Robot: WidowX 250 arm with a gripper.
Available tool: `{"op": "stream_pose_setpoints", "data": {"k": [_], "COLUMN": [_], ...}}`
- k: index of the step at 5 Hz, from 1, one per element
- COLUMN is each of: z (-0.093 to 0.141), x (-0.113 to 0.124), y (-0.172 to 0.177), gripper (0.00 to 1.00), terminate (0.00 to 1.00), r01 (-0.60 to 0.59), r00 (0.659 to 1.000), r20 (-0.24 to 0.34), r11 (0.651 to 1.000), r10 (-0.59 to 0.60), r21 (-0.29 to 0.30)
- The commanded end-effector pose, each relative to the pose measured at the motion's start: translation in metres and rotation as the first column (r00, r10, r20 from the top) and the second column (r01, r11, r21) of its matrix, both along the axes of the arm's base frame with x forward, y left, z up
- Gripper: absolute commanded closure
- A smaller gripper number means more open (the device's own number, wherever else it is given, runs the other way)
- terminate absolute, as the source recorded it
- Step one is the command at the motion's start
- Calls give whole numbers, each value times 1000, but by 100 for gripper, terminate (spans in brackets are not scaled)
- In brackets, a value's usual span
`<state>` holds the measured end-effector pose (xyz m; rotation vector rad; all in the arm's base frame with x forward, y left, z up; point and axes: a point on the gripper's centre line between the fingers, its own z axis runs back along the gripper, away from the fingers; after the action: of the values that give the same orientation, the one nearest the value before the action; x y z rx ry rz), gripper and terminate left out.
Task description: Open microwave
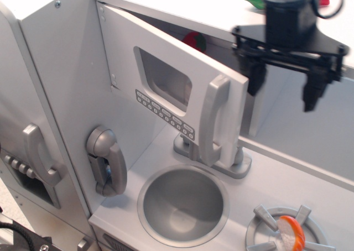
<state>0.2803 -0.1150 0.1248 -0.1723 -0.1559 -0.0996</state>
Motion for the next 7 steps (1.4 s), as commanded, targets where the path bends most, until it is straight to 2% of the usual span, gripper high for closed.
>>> {"op": "stream_pose_setpoints", "data": {"k": [1, 3, 4, 5, 6, 7], "z": [14, 4, -1, 2, 14, 28], "x": [-17, -54, -73, -82, -80, -76], "y": [42, 90, 111, 124, 111, 92], "gripper": [0, 0, 0, 0, 0, 0], "terminate": [0, 0, 0, 0, 0, 0], "r01": [-66, -125, -100, -62, -35, -22], "r00": [995, 992, 993, 997, 999, 1000], "r20": [71, 52, 78, 61, 27, 18], "r11": [997, 984, 980, 984, 993, 999], "r10": [64, 119, 87, 52, 32, 21], "r21": [28, 125, 171, 165, 110, 44]}}
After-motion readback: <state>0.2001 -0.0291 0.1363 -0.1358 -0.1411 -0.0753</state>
